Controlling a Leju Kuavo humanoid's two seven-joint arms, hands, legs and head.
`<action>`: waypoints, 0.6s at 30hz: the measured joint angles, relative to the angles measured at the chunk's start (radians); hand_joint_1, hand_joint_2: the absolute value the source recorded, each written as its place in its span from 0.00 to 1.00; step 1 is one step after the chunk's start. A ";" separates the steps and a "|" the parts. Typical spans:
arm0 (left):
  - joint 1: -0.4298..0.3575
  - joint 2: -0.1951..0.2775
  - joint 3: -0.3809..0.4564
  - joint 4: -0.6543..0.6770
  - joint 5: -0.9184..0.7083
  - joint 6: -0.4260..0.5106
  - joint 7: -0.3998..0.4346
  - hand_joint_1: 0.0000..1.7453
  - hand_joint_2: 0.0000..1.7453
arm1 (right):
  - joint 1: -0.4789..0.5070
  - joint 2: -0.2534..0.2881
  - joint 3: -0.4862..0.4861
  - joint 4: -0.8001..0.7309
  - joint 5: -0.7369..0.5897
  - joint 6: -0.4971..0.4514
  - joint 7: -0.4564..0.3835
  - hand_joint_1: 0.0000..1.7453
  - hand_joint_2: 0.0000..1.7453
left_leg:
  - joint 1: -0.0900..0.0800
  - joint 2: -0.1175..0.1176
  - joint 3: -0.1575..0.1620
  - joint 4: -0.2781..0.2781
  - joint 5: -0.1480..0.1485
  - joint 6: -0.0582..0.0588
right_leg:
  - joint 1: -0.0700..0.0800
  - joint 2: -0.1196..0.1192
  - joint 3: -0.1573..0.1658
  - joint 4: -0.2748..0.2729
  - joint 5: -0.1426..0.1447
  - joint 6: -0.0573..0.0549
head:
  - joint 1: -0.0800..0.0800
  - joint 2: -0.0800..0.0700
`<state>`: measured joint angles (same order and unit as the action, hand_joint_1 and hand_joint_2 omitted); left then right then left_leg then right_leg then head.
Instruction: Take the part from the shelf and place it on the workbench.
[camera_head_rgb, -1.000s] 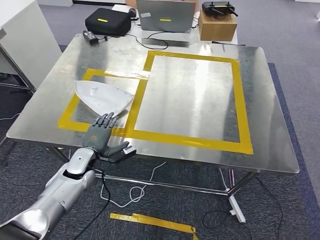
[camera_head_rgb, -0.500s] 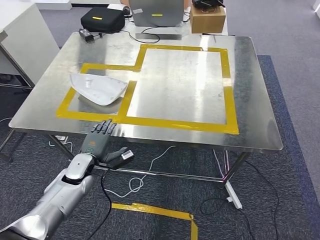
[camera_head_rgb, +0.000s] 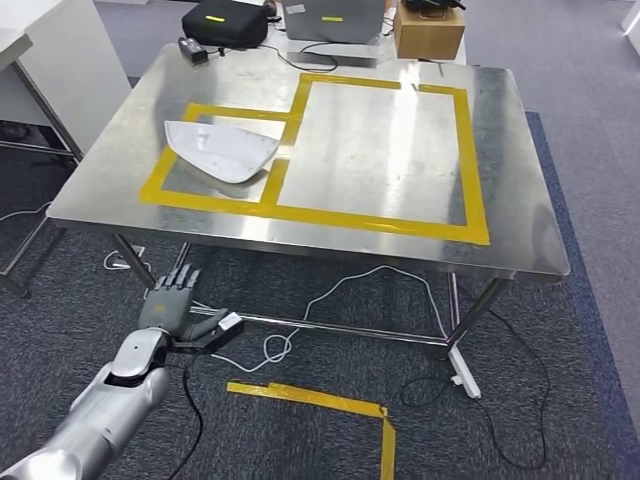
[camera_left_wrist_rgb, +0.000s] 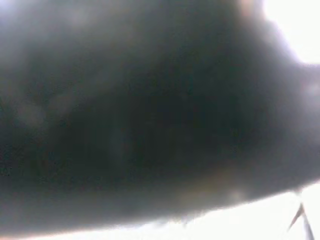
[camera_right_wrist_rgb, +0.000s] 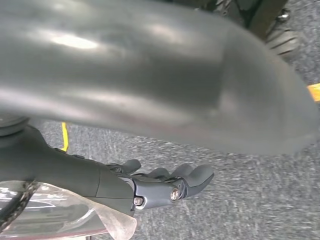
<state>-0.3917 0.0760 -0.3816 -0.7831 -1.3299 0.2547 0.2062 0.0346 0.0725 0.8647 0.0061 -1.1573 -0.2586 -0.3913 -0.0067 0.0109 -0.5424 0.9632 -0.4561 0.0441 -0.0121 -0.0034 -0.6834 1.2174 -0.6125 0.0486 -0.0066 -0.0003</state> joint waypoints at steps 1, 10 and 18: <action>0.018 0.000 0.011 0.002 0.008 -0.006 0.000 0.00 0.00 | -0.001 0.000 0.001 0.000 -0.001 0.000 0.001 0.00 0.00 | -0.003 0.000 -0.015 0.001 0.011 0.001 | 0.000 0.000 -0.004 0.049 -0.012 0.001 | 0.000 0.000; 0.230 -0.035 0.141 0.059 0.173 -0.038 -0.031 0.00 0.00 | -0.014 0.012 0.000 0.000 -0.078 0.021 0.001 0.00 0.00 | -0.010 0.004 -0.084 0.011 0.081 -0.028 | 0.010 0.011 0.252 -0.282 0.063 -0.034 | -0.002 0.000; 0.383 -0.115 0.225 0.179 0.281 -0.002 -0.041 0.00 0.00 | -0.018 0.038 -0.014 0.000 -0.150 0.029 0.002 0.00 0.00 | 0.017 -0.006 -0.117 0.293 -0.111 -0.070 | 0.003 -0.006 0.156 -0.260 0.133 -0.057 | -0.007 0.000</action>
<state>-0.0083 -0.0393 -0.1561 -0.6043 -1.0492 0.2522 0.1652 0.0168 0.1102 0.8510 0.0057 -1.3072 -0.2300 -0.3896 0.0105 0.0044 -0.6593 1.2558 -0.5668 -0.0257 -0.0094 -0.0096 -0.5277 0.9573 -0.4793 -0.0083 -0.0136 -0.0001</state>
